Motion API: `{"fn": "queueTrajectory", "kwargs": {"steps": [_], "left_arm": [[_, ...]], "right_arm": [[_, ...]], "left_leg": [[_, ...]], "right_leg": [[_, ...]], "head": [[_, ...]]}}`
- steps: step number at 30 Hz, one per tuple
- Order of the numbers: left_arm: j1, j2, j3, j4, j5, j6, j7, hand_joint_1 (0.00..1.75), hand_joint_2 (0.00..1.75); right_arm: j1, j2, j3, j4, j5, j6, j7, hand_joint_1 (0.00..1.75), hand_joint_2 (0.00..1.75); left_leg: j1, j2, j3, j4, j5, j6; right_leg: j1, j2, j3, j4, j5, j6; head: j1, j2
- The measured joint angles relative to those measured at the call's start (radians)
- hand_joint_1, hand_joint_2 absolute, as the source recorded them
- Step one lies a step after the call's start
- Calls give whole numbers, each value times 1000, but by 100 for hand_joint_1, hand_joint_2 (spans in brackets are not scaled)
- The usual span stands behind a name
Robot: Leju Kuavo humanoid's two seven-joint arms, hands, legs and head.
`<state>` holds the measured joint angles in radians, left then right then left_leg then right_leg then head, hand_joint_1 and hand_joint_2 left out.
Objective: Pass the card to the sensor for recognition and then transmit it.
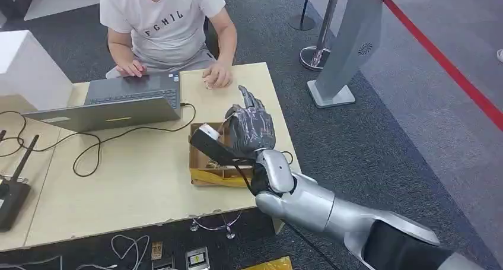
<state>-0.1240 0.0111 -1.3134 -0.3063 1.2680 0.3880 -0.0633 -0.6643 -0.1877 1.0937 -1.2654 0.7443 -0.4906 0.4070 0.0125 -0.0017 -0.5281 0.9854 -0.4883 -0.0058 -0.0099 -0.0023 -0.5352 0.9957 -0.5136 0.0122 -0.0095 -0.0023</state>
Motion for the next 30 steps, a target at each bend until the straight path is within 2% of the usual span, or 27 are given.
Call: {"fn": "queueTrajectory", "kwargs": {"steps": [17,30], "left_arm": [[-11,0,-13,0,-22,-3,0,0,0],[-18,-2,-15,0,-23,-4,8,0,0]], "right_arm": [[-21,-3,-3,-29,-42,-12,0,175,175],[-87,34,-2,52,-45,-24,0,175,175]], "left_leg": [[0,0,0,0,0,0],[0,0,-1,0,0,0]], "right_leg": [[0,0,0,0,0,0],[0,-1,0,0,0,0]], "head": [[0,0],[0,0]]}}
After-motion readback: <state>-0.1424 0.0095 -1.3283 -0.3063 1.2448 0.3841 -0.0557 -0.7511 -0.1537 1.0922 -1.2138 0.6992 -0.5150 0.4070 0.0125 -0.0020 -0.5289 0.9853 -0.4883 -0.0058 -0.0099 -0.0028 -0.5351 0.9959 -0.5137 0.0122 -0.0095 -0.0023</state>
